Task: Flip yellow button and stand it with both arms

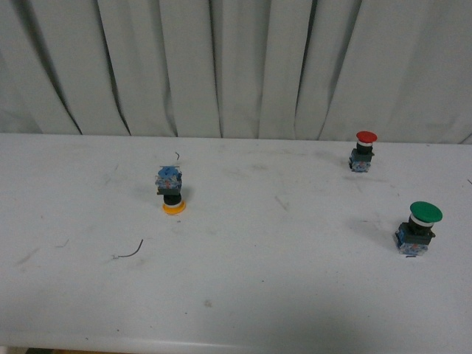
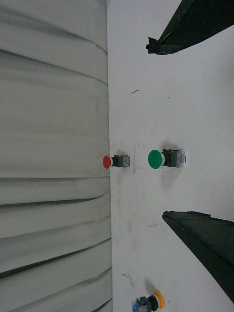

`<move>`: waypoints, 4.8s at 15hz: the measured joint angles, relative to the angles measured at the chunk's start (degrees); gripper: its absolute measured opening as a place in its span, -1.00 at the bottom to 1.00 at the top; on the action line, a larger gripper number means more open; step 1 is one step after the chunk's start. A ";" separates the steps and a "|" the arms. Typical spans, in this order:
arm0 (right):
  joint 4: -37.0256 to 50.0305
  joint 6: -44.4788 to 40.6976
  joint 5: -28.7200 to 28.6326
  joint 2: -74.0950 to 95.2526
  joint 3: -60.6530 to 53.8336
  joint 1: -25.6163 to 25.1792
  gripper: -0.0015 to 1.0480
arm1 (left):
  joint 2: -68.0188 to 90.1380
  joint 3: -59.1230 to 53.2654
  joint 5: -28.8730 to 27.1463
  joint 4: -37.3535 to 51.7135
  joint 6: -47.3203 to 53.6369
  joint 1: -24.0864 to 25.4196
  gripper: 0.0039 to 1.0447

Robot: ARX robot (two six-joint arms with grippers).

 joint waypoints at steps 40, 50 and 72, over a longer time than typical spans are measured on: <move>0.00 0.00 -0.02 0.00 0.00 0.00 0.87 | 120.67 82.99 -11.32 -8.11 -11.30 -13.75 0.88; 0.00 0.00 -0.02 0.00 0.00 0.00 0.87 | 127.40 84.87 -6.99 -7.87 -9.53 -14.73 0.88; 0.00 -0.02 -0.02 0.00 0.00 0.00 0.87 | 128.98 85.61 -7.13 -5.29 -9.29 -15.19 -0.31</move>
